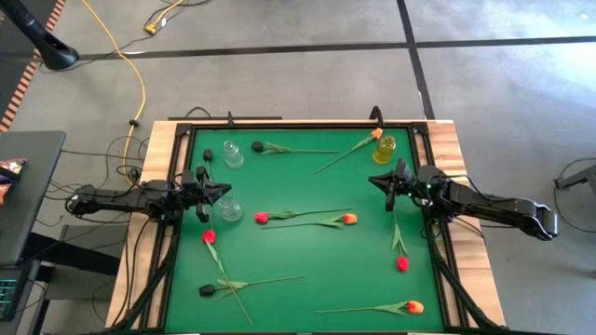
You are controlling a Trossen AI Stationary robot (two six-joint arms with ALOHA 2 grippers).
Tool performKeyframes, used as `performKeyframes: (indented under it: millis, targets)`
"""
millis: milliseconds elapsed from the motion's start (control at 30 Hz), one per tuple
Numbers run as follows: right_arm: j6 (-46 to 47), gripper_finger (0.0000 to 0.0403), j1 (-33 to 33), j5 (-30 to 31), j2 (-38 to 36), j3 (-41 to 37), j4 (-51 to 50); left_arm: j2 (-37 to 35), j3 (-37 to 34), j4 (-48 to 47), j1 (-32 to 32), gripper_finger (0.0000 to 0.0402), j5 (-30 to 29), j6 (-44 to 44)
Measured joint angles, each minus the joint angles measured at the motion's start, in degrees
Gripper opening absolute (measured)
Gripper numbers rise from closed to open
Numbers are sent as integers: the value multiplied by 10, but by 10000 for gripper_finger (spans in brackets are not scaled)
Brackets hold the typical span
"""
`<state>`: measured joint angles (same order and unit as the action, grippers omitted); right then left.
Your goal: Sort flowers into vase by color
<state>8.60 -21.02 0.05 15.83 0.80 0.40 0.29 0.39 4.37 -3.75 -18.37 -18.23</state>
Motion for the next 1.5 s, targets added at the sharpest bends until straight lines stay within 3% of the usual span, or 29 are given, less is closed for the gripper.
performKeyframes:
  millis: [1000, 1167, 1233, 1333, 1500]
  targets:
    - [0, 50, 0, 0, 0, 0, 0, 0, 0, 0, 0, 0, 0, 0]
    - [0, 50, 0, 0, 0, 0, 0, 8, 1, 2, 0, 0, -74, -5]
    - [0, 50, 0, 0, 0, 0, 0, 7, 3, -6, 0, 0, -115, -46]
    - [0, 50, 0, 0, 0, 0, 0, 7, 5, -9, 0, 0, -160, -195]
    - [0, 50, 0, 0, 0, 0, 0, 7, 5, -9, -1, 0, -94, -268]
